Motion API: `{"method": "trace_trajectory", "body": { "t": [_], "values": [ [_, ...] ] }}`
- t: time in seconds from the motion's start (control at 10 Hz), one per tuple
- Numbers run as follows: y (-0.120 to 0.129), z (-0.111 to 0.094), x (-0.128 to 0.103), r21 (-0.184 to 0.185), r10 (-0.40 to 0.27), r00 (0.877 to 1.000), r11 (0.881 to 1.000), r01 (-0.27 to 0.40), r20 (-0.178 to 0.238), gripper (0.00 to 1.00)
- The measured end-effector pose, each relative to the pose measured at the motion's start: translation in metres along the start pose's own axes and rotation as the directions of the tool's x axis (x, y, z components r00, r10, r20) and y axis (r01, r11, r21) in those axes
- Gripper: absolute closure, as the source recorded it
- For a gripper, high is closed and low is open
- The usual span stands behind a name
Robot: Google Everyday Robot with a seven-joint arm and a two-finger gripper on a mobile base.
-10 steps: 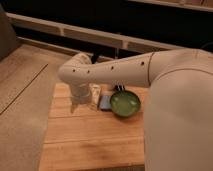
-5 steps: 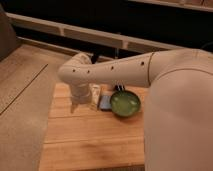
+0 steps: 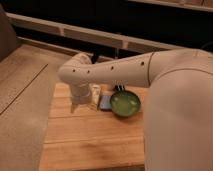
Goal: Place the ceramic cup in the ceramic bowl
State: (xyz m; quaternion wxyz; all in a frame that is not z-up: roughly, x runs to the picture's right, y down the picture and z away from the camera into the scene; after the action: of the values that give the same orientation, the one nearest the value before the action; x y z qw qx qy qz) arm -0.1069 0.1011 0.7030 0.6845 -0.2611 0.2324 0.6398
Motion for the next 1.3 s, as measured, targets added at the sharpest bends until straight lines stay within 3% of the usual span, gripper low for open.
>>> {"method": "trace_trajectory", "body": {
  "t": [0.3,0.5,0.7,1.3],
  "values": [
    [-0.015,-0.025,-0.033,0.023,-0.031,0.993,0.999,0.028,0.114,0.35],
    [-0.032,-0.049,-0.072,0.004,-0.094,0.971,0.995,0.095,0.222,0.35],
    [-0.059,-0.063,-0.096,0.011,-0.099,0.955,0.995,0.099,0.281,0.35],
    [-0.067,-0.062,-0.102,0.027,-0.103,0.953,0.995,0.100,0.285,0.35]
  ]
}}
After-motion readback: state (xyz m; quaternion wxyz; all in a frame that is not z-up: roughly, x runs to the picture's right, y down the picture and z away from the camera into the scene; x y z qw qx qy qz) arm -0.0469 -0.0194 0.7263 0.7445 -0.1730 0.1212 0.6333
